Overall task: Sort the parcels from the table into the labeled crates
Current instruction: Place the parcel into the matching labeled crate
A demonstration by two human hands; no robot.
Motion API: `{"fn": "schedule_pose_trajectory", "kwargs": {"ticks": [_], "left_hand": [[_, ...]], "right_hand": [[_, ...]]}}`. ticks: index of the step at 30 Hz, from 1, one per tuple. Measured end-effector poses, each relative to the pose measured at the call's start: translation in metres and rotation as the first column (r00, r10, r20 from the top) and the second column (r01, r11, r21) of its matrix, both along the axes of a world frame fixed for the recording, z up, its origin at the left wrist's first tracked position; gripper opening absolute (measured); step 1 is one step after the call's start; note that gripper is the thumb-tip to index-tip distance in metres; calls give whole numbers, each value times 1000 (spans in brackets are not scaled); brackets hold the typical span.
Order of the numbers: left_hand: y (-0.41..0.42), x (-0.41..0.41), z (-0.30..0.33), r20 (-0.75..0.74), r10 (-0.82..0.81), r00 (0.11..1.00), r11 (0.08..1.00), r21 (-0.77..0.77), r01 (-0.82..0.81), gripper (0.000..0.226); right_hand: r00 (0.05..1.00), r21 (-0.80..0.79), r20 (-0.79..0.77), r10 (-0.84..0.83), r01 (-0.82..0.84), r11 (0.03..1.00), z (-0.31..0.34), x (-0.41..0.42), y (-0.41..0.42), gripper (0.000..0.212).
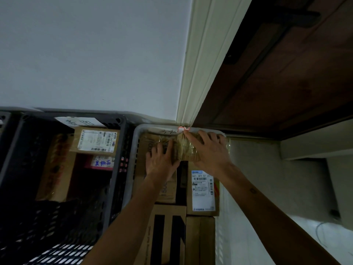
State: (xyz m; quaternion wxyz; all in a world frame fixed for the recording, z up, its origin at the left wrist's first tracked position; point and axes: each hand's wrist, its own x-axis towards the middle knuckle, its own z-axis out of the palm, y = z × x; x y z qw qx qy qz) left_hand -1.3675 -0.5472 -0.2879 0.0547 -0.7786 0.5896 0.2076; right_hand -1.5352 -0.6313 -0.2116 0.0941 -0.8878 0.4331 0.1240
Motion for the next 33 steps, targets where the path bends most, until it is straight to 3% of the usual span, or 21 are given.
{"fn": "schedule_pose_trajectory", "kwargs": {"ticks": [8, 11, 14, 16, 18, 21, 23, 25, 28, 33], "left_hand": [[-7, 2, 6, -34, 44, 998, 995, 90, -41, 78], [1, 1, 18, -283, 203, 937, 975, -30, -221, 68], [18, 6, 29, -648, 283, 707, 871, -136, -473, 56], [24, 10, 43, -855, 322, 407, 824, 41, -566, 53], [26, 13, 58, -919, 357, 165, 818, 222, -530, 44], [26, 15, 72, -930, 366, 22, 838, 319, -442, 35], [29, 15, 76, -919, 386, -82, 834, 385, -396, 48], [31, 17, 78, -891, 421, -171, 817, 454, -356, 60], [40, 17, 85, -891, 433, -138, 817, 453, -357, 60], [60, 21, 87, -889, 454, -62, 744, 417, -523, 39]], "right_hand": [[980, -61, 200, -6, 18, 998, 36, 3, -8, 107], [977, 41, 204, -59, 52, 998, 53, 2, -7, 106], [927, 175, 289, -241, 196, 965, 58, -5, 7, 108], [815, 278, 413, -407, 313, 908, 57, -8, 18, 110], [656, 428, 479, -583, 406, 808, 56, -10, 28, 112], [426, 632, 485, -764, 433, 643, 51, -11, 40, 106], [250, 773, 447, -859, 374, 512, 48, -11, 48, 90], [164, 860, 374, -913, 307, 407, 44, -9, 56, 69], [131, 913, 309, -942, 237, 332, 38, -3, 72, 55], [188, 929, 223, -957, 256, 267, 23, 9, 102, 36]]}}
